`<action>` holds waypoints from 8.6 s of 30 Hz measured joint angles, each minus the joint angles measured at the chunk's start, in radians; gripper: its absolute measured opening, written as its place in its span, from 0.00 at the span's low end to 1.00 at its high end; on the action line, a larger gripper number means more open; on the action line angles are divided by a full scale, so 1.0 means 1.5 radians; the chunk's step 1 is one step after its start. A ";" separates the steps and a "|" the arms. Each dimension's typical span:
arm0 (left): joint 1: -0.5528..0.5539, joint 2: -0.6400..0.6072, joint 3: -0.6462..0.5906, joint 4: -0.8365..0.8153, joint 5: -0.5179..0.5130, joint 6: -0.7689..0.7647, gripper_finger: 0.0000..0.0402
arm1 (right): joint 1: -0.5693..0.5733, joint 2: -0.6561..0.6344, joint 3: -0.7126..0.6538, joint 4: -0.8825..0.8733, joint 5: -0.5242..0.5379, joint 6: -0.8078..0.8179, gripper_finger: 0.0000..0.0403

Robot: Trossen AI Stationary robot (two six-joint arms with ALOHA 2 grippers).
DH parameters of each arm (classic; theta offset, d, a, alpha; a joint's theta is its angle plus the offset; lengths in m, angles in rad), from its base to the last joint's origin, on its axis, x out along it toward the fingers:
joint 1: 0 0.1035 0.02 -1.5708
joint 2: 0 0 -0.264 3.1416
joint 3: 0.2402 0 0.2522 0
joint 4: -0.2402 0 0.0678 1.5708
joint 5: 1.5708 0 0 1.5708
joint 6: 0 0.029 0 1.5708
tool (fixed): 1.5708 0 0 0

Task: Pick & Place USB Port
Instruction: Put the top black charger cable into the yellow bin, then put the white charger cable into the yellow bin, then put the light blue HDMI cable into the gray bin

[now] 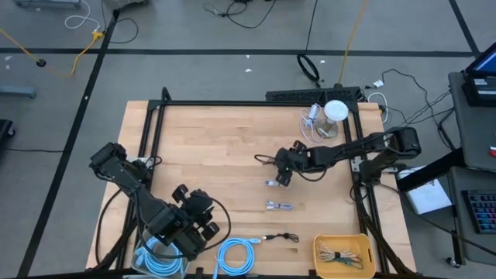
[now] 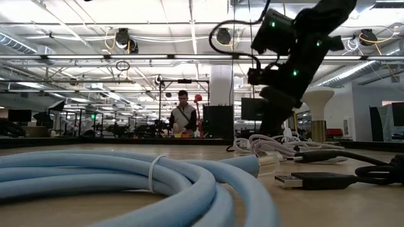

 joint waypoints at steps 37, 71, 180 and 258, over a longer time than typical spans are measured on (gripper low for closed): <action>0.002 0.000 0.000 0.047 -0.018 0.016 0.32 | 0.017 -0.084 -0.089 0.145 -0.212 0.142 0.06; 0.043 0.001 -0.001 0.045 -0.033 0.132 0.32 | 0.789 -0.088 0.173 -0.467 -0.125 0.795 0.05; 0.045 0.000 -0.001 0.134 -0.043 0.217 0.32 | 0.481 -0.192 0.248 -0.482 -0.118 0.341 0.07; 0.063 0.000 -0.119 0.379 0.278 0.294 0.32 | 0.280 0.018 0.171 -0.089 -0.177 0.139 0.49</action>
